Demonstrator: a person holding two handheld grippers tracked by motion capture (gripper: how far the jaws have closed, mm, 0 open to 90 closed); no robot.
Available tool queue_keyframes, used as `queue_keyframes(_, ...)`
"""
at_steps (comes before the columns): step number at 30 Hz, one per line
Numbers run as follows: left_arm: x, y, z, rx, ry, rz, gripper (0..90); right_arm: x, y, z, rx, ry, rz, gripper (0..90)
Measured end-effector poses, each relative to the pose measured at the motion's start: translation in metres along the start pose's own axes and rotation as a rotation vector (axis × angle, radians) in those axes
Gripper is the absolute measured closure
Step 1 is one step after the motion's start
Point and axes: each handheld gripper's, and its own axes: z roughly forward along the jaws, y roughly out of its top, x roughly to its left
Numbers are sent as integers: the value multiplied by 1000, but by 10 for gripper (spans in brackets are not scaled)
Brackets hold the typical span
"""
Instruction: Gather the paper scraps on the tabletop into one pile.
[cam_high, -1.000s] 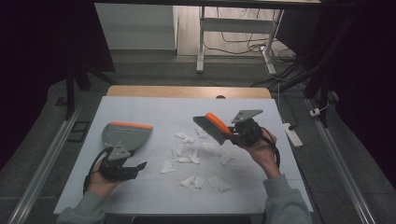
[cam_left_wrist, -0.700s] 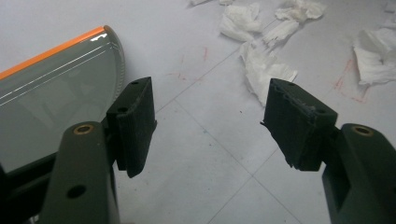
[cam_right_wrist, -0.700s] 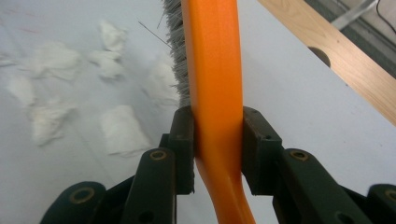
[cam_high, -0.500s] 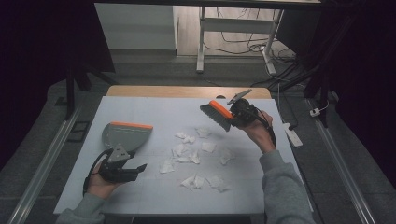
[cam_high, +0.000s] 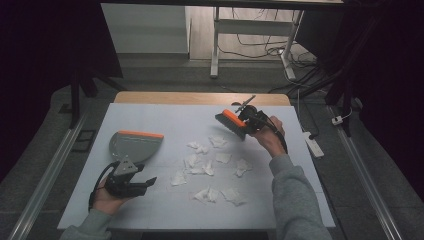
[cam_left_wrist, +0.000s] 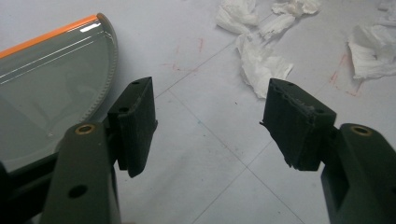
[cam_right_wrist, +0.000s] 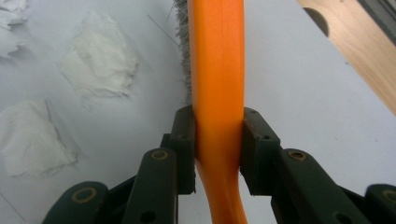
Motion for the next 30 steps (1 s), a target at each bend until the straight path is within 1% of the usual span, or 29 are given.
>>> queue_keyframes(2, -1, 0, 3, 7, -5, 3, 353, 2, 1, 3, 2, 6, -9, 700)
queue_keyframes(3, -2, 0, 3, 11, -8, 8, 353, 1, 2, 3, -1, 18, 0, 700)
queue_keyframes(5, -4, 0, 4, 16, -15, 17, 354, 2, 4, 4, 3, 20, -12, 700)
queue_keyframes(8, -4, 1, 4, 18, -18, 23, 355, 6, 10, 5, 28, 32, -60, 700)
queue_keyframes(11, -2, 0, 5, 16, -16, 12, 355, 13, 19, 9, 49, 49, -95, 701)
queue_keyframes(12, -2, 0, 4, 15, -16, 11, 356, 17, 22, 10, 55, 54, -112, 702)
queue_keyframes(13, -2, -1, 4, 14, -14, 11, 358, 26, 26, 11, 62, 65, -150, 703)
queue_keyframes(14, -1, -1, 3, 13, -12, 10, 358, 26, 26, 11, 62, 65, -150, 703)
queue_keyframes(18, -1, -1, 4, 16, -15, 10, 360, 43, 28, 8, 74, 70, -216, 706)
queue_keyframes(19, -1, -1, 4, 19, -15, 15, 360, 49, 26, 4, 65, 96, -233, 707)
queue_keyframes(20, -1, -1, 4, 18, -16, 17, 360, 49, 26, 4, 65, 96, -233, 707)
queue_keyframes(21, -1, -1, 4, 15, -16, 13, 360, 52, 25, 2, 66, 110, -249, 707)
queue_keyframes(22, -1, -1, 4, 15, -15, 11, 362, 61, 21, -2, 67, 132, -267, 708)
queue_keyframes(24, -1, -1, 3, 15, -14, 11, 365, 70, 18, -7, 67, 154, -297, 708)
queue_keyframes(25, -1, -1, 3, 14, -13, 11, 365, 70, 18, -7, 67, 154, -297, 708)
queue_keyframes(27, -1, -1, 3, 13, -12, 10, 365, 74, 15, -13, 53, 170, -295, 707)
queue_keyframes(28, -2, -1, 2, 13, -11, 11, 365, 74, 14, -16, 35, 190, -282, 707)
queue_keyframes(29, -2, -1, 2, 13, -11, 12, 365, 72, 13, -21, 1, 198, -270, 707)
queue_keyframes(30, -2, -1, 2, 16, -9, 16, 365, 70, 12, -25, -14, 195, -264, 707)
